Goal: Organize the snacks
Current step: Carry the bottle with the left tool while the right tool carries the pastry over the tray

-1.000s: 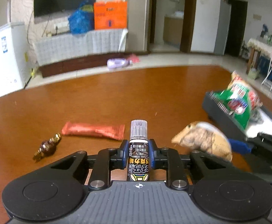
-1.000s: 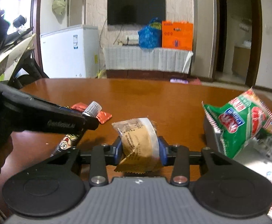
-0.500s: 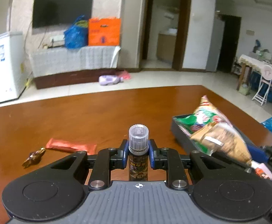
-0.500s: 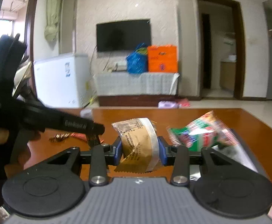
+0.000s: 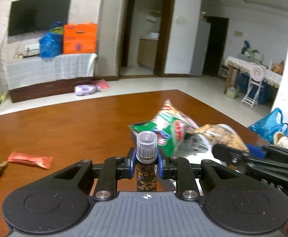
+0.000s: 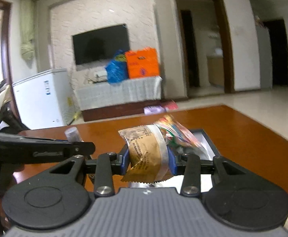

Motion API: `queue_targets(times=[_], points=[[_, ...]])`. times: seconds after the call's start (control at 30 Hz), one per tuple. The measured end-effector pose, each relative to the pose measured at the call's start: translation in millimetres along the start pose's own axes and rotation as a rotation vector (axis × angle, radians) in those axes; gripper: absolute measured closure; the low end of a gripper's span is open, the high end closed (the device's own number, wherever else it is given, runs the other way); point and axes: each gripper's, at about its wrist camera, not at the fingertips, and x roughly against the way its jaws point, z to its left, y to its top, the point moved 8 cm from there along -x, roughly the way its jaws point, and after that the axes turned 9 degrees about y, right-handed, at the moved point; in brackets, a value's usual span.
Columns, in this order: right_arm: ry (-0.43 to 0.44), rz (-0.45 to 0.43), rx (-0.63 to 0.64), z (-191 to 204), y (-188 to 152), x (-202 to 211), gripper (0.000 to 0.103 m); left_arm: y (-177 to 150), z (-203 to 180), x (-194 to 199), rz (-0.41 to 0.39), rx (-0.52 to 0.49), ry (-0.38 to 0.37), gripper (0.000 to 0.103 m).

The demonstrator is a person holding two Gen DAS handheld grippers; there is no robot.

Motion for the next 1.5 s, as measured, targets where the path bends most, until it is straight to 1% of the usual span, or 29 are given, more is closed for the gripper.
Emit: queue_targets(times=[0.13,0.2,0.33,0.43,0.53,0.63,0.8,0.87,1.1,1.3,1.5], points=[[-0.026,0.007,-0.092,-34.8,-1.3,-0.5,0.064,-0.2,-23.9,-13.6,0.005,-0.012,-0.058,0.079],[-0.033,0.001,-0.117,-47.8,-0.9,-0.5,0.064,0.4,-34.5,-19.3,0.004,-0.018,-0.082,0.079],[-0.043,0.0,-0.148,-69.1,-2.0,-3.5,0.064,-3.0,-51.0,-31.1,0.024,0.007,-0.158,0.079],[-0.05,0.02,-0.183,-81.8,-5.0,-12.7,0.064,-9.5,-62.9,-44.5,0.048,-0.014,-0.176,0.08],[-0.06,0.059,-0.209,-90.7,-9.6,-24.0,0.064,-12.8,-67.3,-59.2,0.072,-0.008,-0.177,0.08],[-0.061,0.078,-0.244,-93.0,-12.9,-32.5,0.064,-11.7,-70.5,-72.3,0.072,-0.006,-0.177,0.08],[-0.086,0.125,-0.255,-96.8,-19.3,-49.0,0.064,-17.8,-71.8,-92.7,0.123,0.018,-0.169,0.08],[-0.091,0.148,-0.27,-100.1,-23.3,-54.2,0.064,-18.8,-71.6,-98.0,0.127,0.024,-0.171,0.08],[-0.102,0.169,-0.267,-100.3,-28.1,-59.9,0.064,-18.5,-71.2,-107.3,0.125,0.03,-0.165,0.08],[-0.108,0.192,-0.239,-95.8,-30.9,-65.3,0.064,-17.9,-68.7,-98.9,0.115,0.043,-0.168,0.079],[-0.131,0.218,-0.212,-96.7,-35.3,-69.9,0.064,-19.3,-70.0,-92.0,0.11,0.016,-0.162,0.078]])
